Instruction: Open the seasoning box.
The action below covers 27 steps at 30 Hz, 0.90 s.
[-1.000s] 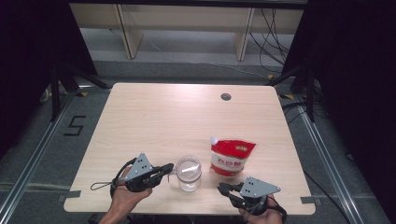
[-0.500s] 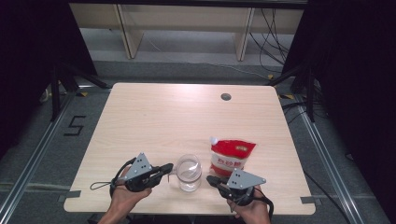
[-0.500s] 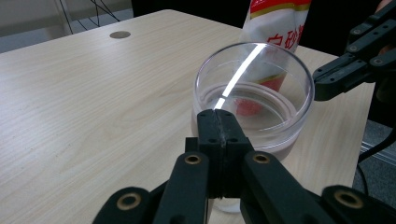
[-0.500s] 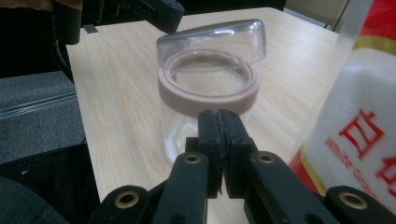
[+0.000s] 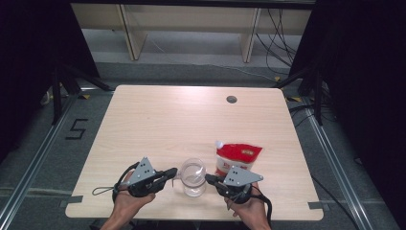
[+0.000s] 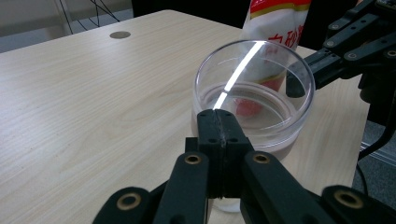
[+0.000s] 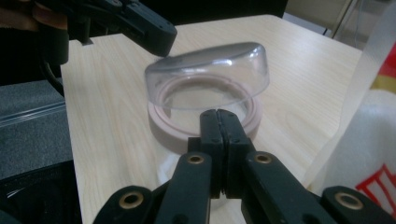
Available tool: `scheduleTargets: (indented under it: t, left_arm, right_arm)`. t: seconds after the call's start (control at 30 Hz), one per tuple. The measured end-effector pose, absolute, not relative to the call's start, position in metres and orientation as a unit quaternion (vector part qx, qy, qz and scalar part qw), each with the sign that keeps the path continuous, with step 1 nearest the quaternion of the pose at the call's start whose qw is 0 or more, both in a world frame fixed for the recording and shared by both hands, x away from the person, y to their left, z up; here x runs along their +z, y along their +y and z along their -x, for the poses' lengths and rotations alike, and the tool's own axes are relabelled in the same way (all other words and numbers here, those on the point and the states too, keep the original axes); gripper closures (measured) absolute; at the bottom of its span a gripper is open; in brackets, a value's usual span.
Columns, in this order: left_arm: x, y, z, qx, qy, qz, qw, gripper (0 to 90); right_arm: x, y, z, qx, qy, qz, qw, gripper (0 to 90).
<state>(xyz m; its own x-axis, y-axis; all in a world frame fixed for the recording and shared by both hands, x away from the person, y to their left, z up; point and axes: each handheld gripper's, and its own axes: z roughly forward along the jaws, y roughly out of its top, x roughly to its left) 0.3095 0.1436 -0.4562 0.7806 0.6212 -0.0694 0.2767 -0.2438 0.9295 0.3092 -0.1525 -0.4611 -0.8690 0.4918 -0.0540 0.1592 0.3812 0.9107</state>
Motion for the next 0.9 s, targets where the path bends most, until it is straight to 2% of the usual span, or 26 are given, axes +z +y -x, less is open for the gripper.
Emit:
scheduleTargets:
  t: [0.07, 0.13, 0.17, 0.23, 0.27, 0.3, 0.4, 0.57, 0.63, 0.9]
  left_arm:
    - [-0.456, 0.145, -0.31, 0.159, 0.286, -0.774, 0.542, 88.4]
    - [-0.456, 0.145, -0.307, 0.164, 0.294, -0.772, 0.539, 82.5]
    - [-0.455, 0.148, -0.306, 0.17, 0.29, -0.772, 0.539, 70.1]
    - [-0.455, 0.15, -0.306, 0.17, 0.285, -0.774, 0.539, 67.0]
    - [-0.455, 0.151, -0.305, 0.166, 0.292, -0.771, 0.541, 56.9]
    - [-0.455, 0.154, -0.303, 0.169, 0.294, -0.772, 0.538, 53.6]
    - [-0.457, 0.16, -0.3, 0.169, 0.291, -0.776, 0.533, 48.8]
    - [-0.465, 0.162, -0.294, 0.177, 0.29, -0.791, 0.508, 34.2]
    - [-0.471, 0.164, -0.293, 0.174, 0.298, -0.795, 0.499, 30.7]
    - [-0.486, 0.173, -0.29, 0.175, 0.318, -0.799, 0.479, 26.2]
  right_arm:
    - [-0.46, -0.152, -0.31, 0.521, 0.812, -0.2, 0.171, 90.0]
    - [-0.458, -0.151, -0.31, 0.52, 0.813, -0.2, 0.17, 90.0]
    - [-0.455, -0.151, -0.309, 0.519, 0.814, -0.198, 0.17, 90.0]
    - [-0.455, -0.15, -0.309, 0.521, 0.814, -0.196, 0.169, 90.0]
    - [-0.456, -0.149, -0.309, 0.52, 0.814, -0.193, 0.172, 90.0]
    - [-0.456, -0.148, -0.309, 0.522, 0.813, -0.195, 0.166, 90.0]
    - [-0.456, -0.146, -0.309, 0.519, 0.815, -0.193, 0.168, 90.0]
    - [-0.45, -0.142, -0.308, 0.522, 0.814, -0.19, 0.17, 90.0]
    - [-0.448, -0.14, -0.309, 0.523, 0.813, -0.182, 0.179, 90.0]
    - [-0.44, -0.127, -0.306, 0.529, 0.812, -0.167, 0.181, 90.0]
